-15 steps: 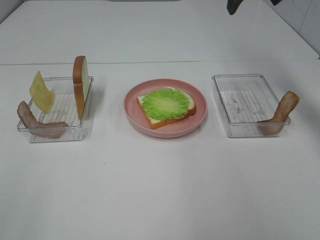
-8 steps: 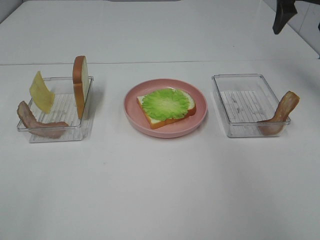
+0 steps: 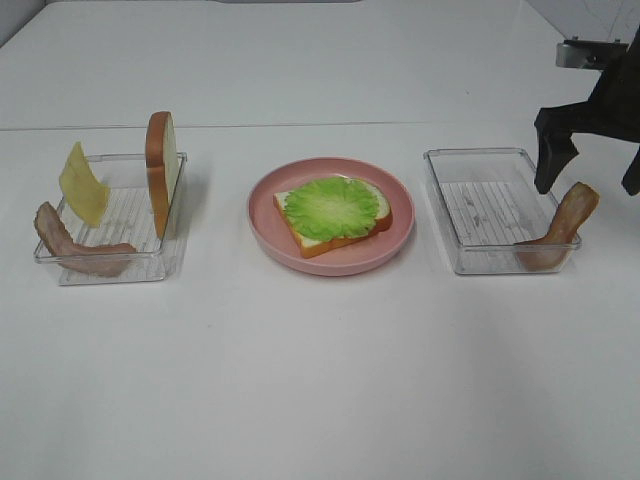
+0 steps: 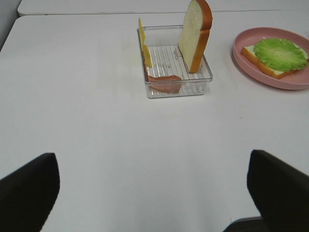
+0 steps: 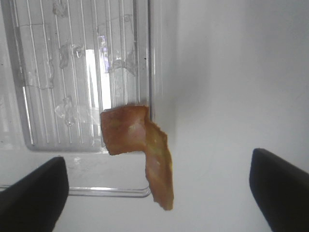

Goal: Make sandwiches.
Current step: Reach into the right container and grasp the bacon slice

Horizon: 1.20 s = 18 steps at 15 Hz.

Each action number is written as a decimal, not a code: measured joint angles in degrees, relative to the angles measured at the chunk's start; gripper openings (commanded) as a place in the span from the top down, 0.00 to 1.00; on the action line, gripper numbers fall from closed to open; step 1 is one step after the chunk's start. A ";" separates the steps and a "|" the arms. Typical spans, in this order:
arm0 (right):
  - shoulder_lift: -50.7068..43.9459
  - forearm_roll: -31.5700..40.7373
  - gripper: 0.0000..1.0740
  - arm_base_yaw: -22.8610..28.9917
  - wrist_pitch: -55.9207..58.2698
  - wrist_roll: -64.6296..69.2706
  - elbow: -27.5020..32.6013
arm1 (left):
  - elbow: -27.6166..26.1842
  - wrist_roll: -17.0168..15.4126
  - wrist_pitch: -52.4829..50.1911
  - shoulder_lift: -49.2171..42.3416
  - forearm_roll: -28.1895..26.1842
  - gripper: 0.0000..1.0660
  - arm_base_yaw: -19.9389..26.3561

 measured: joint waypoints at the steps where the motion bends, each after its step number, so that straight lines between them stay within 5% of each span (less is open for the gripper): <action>1: 0.00 0.00 0.09 0.00 -1.72 0.00 1.49 | 0.00 0.00 0.00 0.00 0.00 0.05 0.00; 18: 1.49 1.72 0.18 0.00 -6.47 0.06 3.27 | 0.00 0.00 0.00 0.00 0.00 0.05 0.00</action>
